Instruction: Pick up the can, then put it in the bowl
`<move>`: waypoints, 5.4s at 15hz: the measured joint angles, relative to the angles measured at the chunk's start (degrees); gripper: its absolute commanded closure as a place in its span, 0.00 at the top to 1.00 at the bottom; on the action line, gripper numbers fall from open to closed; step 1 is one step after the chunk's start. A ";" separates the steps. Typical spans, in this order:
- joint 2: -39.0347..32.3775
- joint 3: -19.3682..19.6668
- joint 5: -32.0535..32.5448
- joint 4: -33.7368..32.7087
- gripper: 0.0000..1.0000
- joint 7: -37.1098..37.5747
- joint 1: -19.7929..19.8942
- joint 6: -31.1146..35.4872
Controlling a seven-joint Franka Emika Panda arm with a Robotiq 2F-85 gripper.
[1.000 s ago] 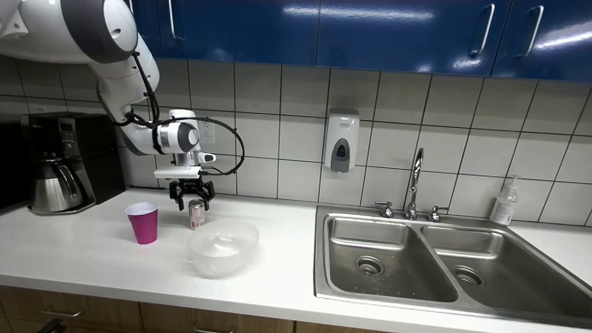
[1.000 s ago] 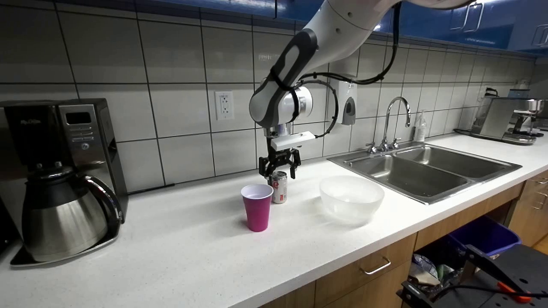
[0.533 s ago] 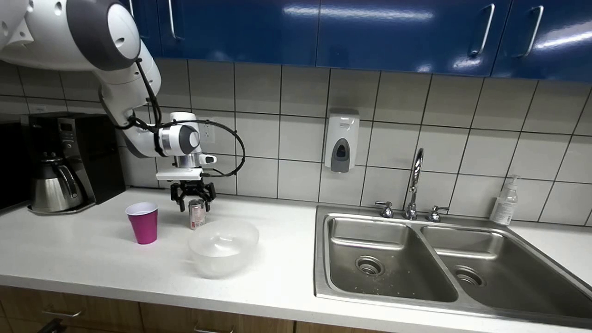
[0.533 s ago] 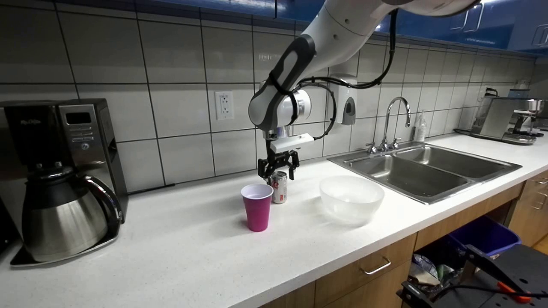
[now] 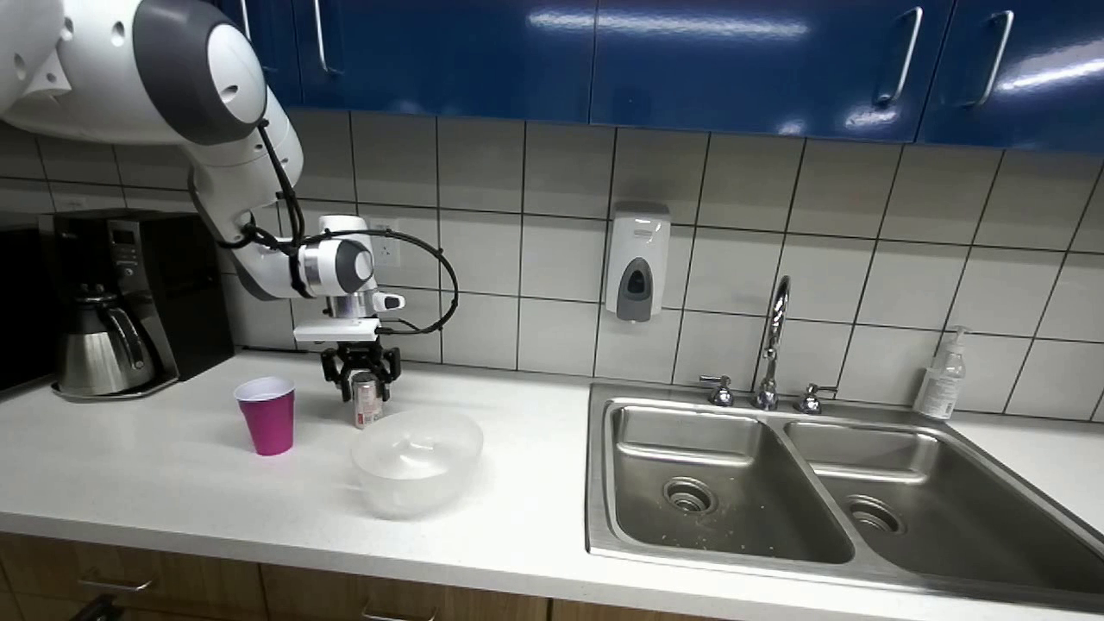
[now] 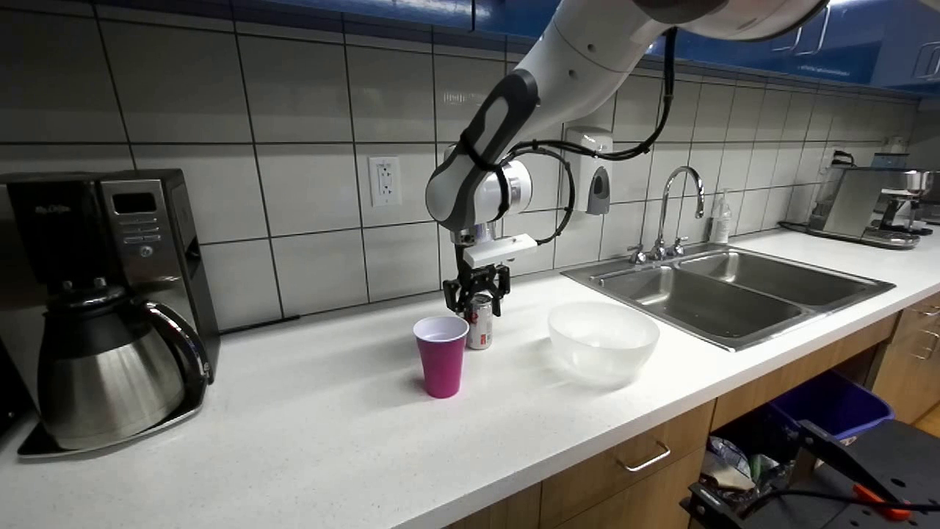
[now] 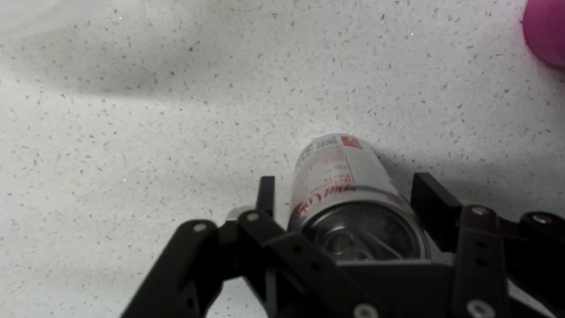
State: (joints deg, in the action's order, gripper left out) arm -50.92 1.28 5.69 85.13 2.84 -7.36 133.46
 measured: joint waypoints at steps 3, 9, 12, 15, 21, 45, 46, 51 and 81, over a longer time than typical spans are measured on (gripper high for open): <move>-0.11 0.00 0.40 -0.20 0.38 -0.23 0.00 0.18; -0.10 0.01 0.46 -0.22 0.38 -0.39 0.00 0.20; 0.50 0.01 0.40 0.41 0.38 -0.03 -0.02 0.59; 2.10 0.01 0.37 2.89 0.38 0.76 -0.13 2.07; 5.89 0.01 0.36 11.66 0.38 2.18 -0.33 7.51; 30.13 7.53 6.86 38.30 0.38 22.58 -5.38 15.65; 30.96 7.79 7.55 39.14 0.38 24.00 -5.39 15.65; 34.27 9.42 9.33 43.40 0.38 30.10 -5.30 15.55; 20.77 9.03 -6.79 36.58 0.38 28.55 4.70 14.45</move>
State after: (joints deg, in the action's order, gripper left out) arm -30.15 10.32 -1.10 121.70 31.39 -2.66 147.91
